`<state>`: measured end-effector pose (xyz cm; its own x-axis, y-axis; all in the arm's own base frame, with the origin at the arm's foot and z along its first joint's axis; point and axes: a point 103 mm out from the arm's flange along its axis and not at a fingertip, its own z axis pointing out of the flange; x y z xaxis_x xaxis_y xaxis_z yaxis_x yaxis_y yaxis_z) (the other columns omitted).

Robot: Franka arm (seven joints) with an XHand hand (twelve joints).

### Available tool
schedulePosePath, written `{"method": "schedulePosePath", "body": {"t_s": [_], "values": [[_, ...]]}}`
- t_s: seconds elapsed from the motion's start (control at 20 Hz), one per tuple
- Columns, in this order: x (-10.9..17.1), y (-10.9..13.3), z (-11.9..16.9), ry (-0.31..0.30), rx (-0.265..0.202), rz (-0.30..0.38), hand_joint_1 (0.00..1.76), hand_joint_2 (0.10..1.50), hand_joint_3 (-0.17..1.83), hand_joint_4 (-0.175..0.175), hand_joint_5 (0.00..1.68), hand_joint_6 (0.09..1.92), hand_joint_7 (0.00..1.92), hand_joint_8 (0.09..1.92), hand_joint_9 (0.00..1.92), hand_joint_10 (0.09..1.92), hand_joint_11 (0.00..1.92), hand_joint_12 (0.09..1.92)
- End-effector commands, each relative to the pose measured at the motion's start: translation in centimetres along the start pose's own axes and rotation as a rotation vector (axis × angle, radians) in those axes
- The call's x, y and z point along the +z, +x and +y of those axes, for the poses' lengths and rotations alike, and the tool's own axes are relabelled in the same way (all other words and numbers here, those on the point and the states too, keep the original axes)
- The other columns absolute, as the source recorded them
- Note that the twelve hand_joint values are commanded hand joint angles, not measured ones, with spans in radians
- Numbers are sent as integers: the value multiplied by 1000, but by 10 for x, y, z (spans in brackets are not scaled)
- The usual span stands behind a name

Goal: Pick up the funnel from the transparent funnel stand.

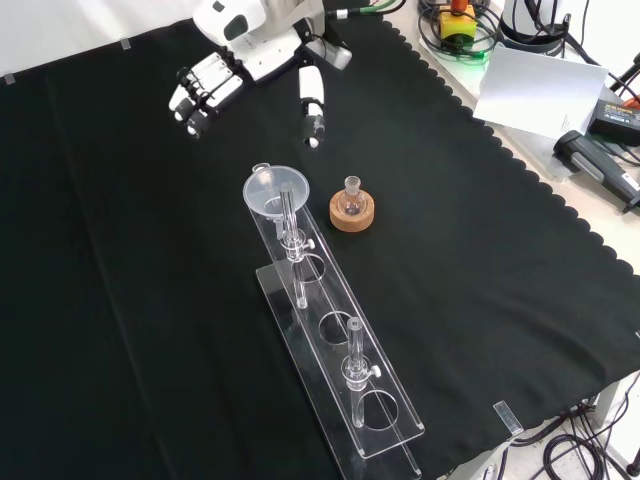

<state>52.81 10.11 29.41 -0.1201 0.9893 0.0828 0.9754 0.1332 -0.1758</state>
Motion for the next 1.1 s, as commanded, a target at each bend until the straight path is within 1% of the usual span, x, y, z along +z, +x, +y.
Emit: {"method": "schedulePosePath", "body": {"t_s": [0.05, 0.2, 0.3, 0.4, 0.65, 0.75, 0.9, 1.1], "values": [[-16, -5, -9, -3, -41, -5, 316, 640, 50, 51, 0, 87, 0, 87, 0, 87, 0, 339], [-31, -8, -9, -33, -60, 3, 315, 640, 49, 51, 0, 87, 0, 87, 0, 87, 0, 338], [-35, -9, -4, -40, -63, -3, 314, 640, 48, 51, 0, 87, 0, 87, 0, 87, 0, 336], [-36, -7, 0, -15, -63, -6, 313, 640, 47, 51, 0, 87, 0, 87, 0, 87, 0, 335], [-36, -3, 12, 9, -71, 8, 312, 641, 46, 49, 0, 87, 0, 87, 0, 87, 0, 331], [-35, -4, 14, 24, -61, 21, 312, 641, 45, 49, 0, 87, 0, 87, 0, 87, 0, 329], [-35, -5, 16, 24, -38, 35, 312, 642, 44, 48, 0, 87, 0, 87, 0, 87, 0, 326], [-35, 0, 19, 14, -2, 22, 311, 642, 43, 48, 0, 87, 0, 87, 0, 87, 0, 321]]}}
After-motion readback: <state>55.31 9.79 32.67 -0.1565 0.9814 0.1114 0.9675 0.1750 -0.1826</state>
